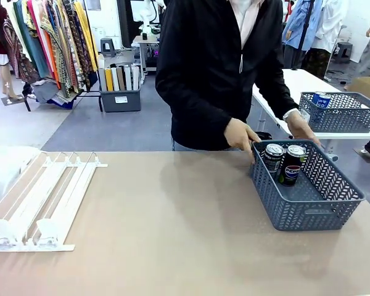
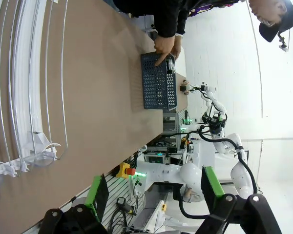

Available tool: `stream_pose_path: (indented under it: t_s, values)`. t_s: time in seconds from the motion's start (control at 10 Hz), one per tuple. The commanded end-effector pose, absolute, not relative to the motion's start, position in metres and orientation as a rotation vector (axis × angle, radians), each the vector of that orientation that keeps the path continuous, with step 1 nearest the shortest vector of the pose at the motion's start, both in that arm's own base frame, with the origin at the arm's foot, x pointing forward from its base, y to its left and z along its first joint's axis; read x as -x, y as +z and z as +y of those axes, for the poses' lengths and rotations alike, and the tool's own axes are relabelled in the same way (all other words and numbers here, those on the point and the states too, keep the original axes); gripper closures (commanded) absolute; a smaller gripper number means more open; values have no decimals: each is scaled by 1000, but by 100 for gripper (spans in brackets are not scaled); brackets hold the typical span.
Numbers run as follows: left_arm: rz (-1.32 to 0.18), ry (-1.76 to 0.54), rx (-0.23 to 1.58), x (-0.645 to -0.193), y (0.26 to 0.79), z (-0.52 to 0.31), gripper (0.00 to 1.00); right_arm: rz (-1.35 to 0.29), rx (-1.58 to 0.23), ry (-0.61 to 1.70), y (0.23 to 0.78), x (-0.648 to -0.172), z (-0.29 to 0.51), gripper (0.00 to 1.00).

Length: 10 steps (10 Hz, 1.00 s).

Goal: Retrieve and store the cans from the dispenser.
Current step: Pick up one can from the Automatic Can Dispenser and place it in the middle of the table.

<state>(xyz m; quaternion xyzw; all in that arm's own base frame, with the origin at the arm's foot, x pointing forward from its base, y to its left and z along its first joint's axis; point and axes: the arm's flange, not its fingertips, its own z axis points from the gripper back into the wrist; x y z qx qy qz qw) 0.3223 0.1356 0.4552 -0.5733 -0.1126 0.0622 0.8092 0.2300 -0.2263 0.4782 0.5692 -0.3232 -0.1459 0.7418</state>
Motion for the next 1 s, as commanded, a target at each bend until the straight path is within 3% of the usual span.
stream_pose_path:
  t_s: [0.0, 0.9]
  values:
    - [-227, 136, 1227, -320, 457, 135, 0, -744, -1264, -308, 480, -233, -225, 0]
    - [-227, 136, 1227, -320, 457, 135, 0, -744, -1264, -308, 480, -233, -225, 0]
